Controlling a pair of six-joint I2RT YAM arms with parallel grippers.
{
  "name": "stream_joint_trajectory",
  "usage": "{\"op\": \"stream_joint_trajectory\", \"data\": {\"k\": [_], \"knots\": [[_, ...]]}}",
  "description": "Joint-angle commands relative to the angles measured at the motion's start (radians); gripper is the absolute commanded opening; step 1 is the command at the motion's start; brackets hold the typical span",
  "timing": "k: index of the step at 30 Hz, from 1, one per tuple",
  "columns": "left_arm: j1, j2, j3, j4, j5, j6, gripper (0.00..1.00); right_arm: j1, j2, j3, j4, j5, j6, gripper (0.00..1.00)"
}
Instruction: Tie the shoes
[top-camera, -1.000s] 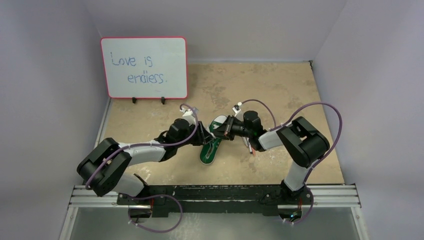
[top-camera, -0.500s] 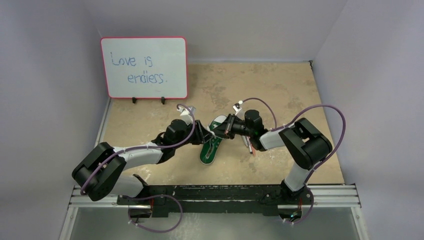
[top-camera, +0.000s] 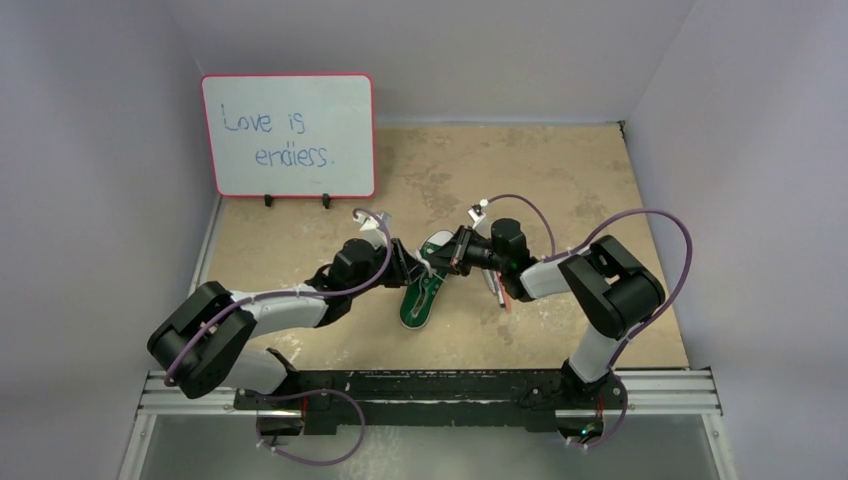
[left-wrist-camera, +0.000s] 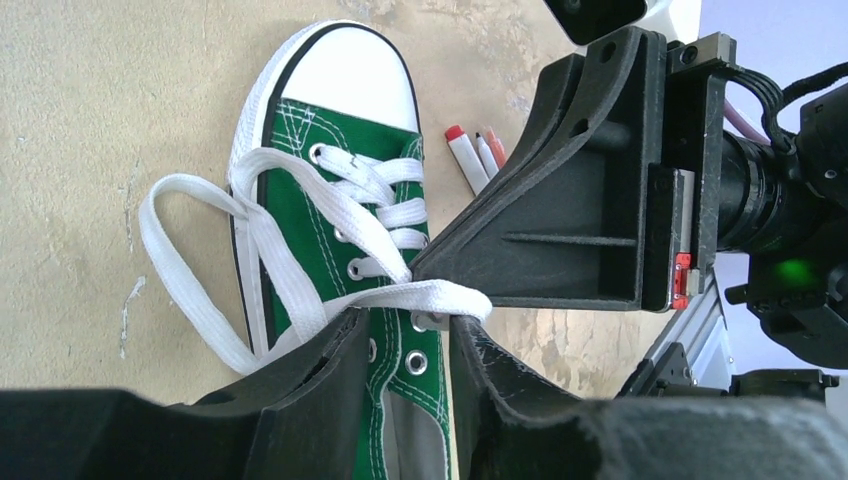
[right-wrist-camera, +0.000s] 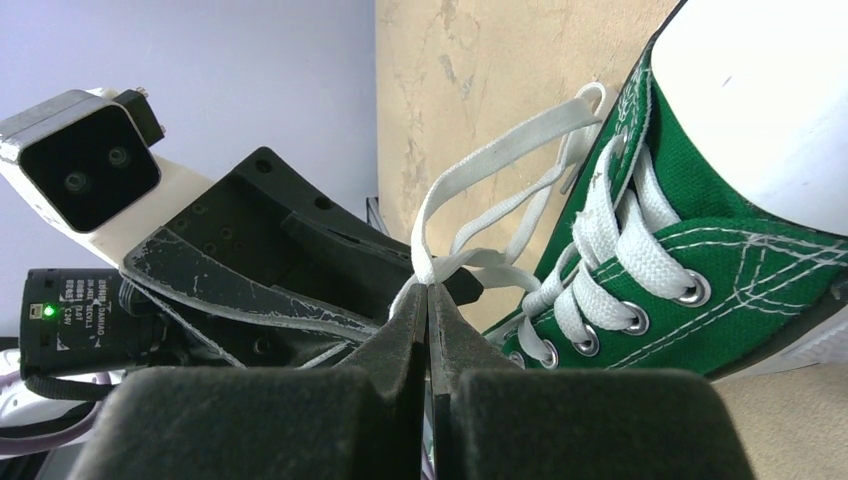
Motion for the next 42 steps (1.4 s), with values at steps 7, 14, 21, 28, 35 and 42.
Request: {"op": "stream_joint_trajectory", "data": {"k": [7,14,21,28,35,42], "knots": [[0.012,0.061,-0.013,0.419,-0.078,-0.02,0.39,0.028,0.014,-0.011,0.038,-0.121,0.029,0.0],[0.014,0.077,-0.037,0.491,-0.082,-0.005,0.27,0.027,0.038,-0.015,0.084,-0.131,0.051,0.0],[0.012,0.064,-0.046,0.461,-0.094,0.006,0.0,0.027,0.034,-0.024,0.104,-0.152,0.068,0.0],[0.012,-0.105,-0.01,0.035,-0.132,0.022,0.0,-0.02,-0.058,0.025,-0.143,-0.148,-0.098,0.07],[0.013,-0.223,-0.003,-0.144,-0.103,0.018,0.0,-0.041,-0.148,0.184,-0.63,-0.068,-0.419,0.3],[0.012,-0.246,0.142,-0.479,0.001,0.071,0.0,0.005,-0.29,0.343,-1.081,0.234,-0.93,0.52]]}}
